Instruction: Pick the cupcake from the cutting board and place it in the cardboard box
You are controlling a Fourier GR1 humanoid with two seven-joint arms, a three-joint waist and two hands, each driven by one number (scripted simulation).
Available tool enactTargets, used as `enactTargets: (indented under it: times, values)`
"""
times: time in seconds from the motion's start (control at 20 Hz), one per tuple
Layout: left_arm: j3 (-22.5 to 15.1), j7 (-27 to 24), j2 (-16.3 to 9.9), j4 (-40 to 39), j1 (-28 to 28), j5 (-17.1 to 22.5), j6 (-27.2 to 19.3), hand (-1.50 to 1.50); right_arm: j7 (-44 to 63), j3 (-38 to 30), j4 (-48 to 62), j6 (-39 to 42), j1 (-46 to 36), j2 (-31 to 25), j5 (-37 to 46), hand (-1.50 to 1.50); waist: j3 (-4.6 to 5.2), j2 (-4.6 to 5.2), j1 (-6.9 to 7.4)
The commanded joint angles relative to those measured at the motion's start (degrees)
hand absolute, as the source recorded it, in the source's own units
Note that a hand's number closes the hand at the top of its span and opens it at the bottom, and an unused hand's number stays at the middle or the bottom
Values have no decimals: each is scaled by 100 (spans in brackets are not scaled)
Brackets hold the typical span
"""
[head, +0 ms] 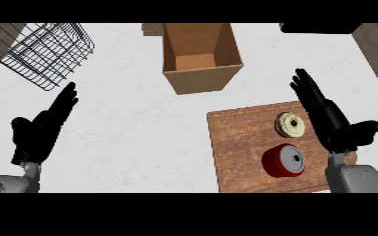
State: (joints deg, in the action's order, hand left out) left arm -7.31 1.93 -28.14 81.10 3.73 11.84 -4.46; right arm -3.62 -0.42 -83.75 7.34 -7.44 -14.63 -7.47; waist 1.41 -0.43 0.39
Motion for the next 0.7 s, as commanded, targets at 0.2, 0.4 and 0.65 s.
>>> enactTargets:
  times: [0.2,0.4,0.65]
  values:
    - [669,-115,507,412,-57,544,-627,0,-101,-2279,-281,-1773,714,-202,-505,150,-137,-104,-445]
    - [598,96,867,534,108,823,-664,0,454,-2564,255,-2696,1448,-627,549,150,-128,22,-342]
    - [267,534,1133,959,266,570,-969,0,-537,-2355,-886,-2887,2161,-379,1116,-150,-139,26,-122]
